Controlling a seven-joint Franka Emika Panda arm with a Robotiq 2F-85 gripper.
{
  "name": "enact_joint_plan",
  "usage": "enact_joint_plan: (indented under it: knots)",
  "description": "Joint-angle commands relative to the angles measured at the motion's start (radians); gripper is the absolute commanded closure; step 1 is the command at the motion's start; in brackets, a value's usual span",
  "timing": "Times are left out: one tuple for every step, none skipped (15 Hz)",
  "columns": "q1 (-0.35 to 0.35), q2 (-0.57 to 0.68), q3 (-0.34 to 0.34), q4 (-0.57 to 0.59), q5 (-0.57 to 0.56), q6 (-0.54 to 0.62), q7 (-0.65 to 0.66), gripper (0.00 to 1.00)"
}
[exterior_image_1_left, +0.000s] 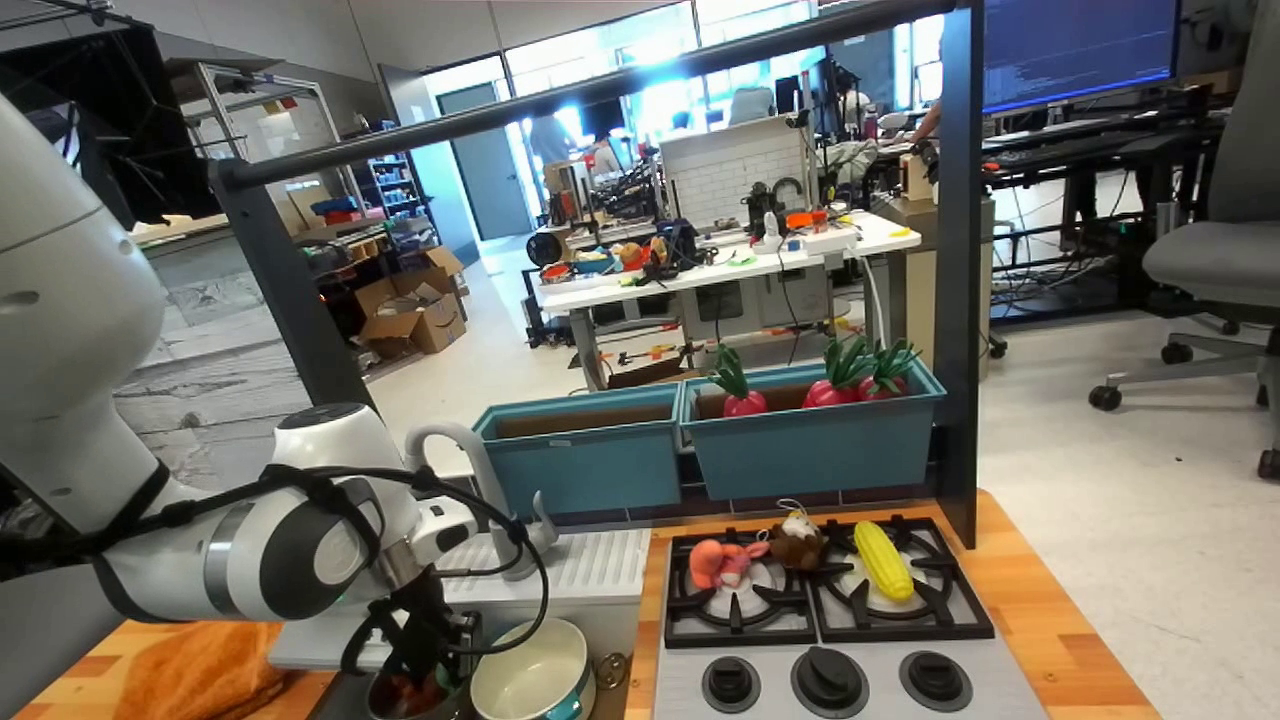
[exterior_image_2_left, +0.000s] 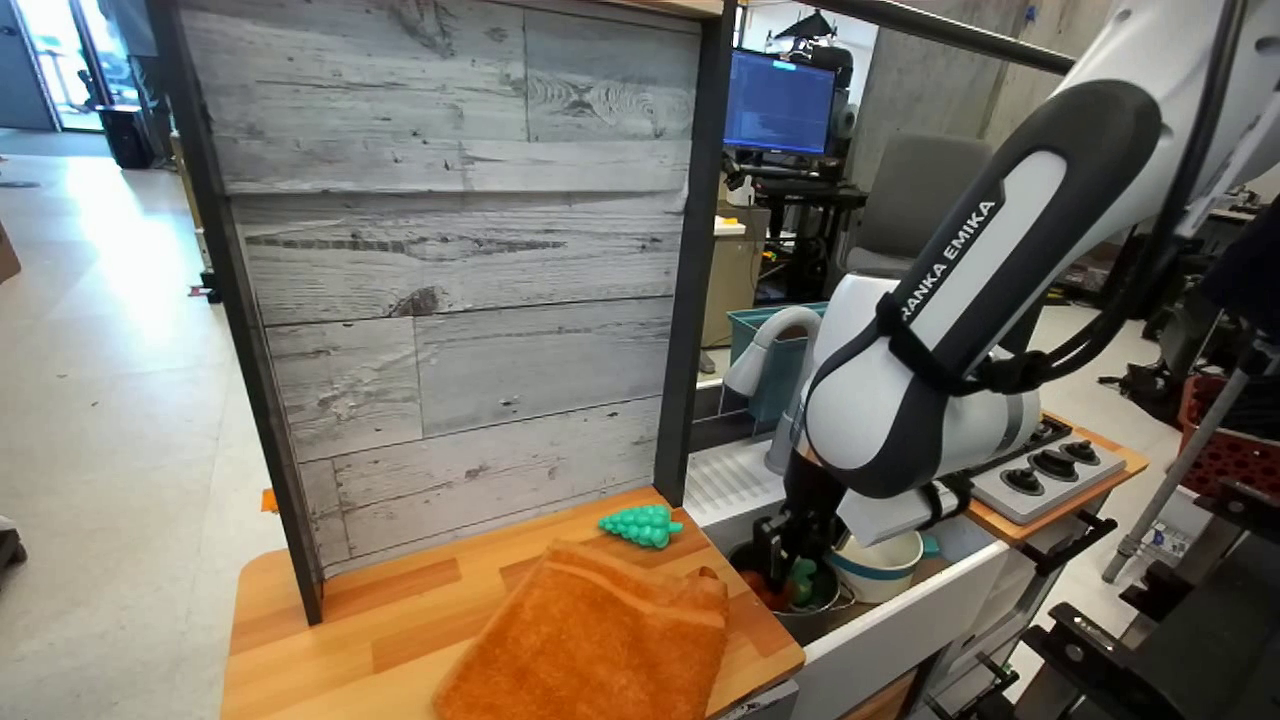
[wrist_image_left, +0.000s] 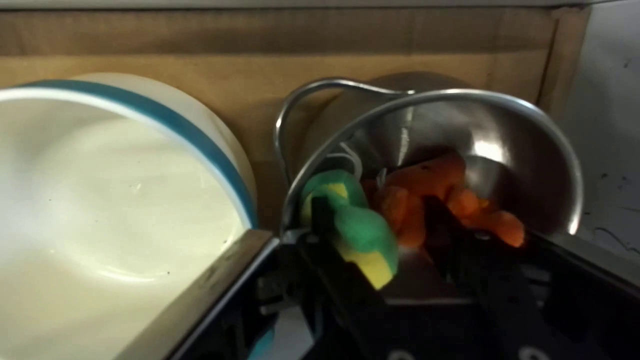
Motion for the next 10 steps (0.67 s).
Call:
enact_joint_plan:
  knots:
    - [0.008,0.012,-0.012,0.023,-0.025,-0.019,0.021,0.82]
    - [0.005,0.004,-0.008,0.012,-0.025,-0.015,0.017,0.89]
    - [0.002,-0.009,-0.005,-0.005,-0.027,-0.004,0.011,0.97]
    - [0.0,-0.021,-0.003,-0.021,-0.028,0.003,0.008,0.99]
    - [-0.001,-0.041,-0.003,-0.048,-0.031,0.02,0.002,1.0]
    - [-0.003,-0.065,-0.003,-0.079,-0.034,0.027,-0.006,0.96]
    - [-0.003,-0.095,-0.007,-0.118,-0.038,0.041,-0.011,0.99]
    - [-0.012,-0.132,-0.004,-0.164,-0.04,0.051,-0.021,0.97]
    - [-0.036,-0.18,0.008,-0.226,-0.044,0.064,-0.044,0.97]
    - [-0.052,-0.222,0.014,-0.282,-0.045,0.091,-0.059,0.97]
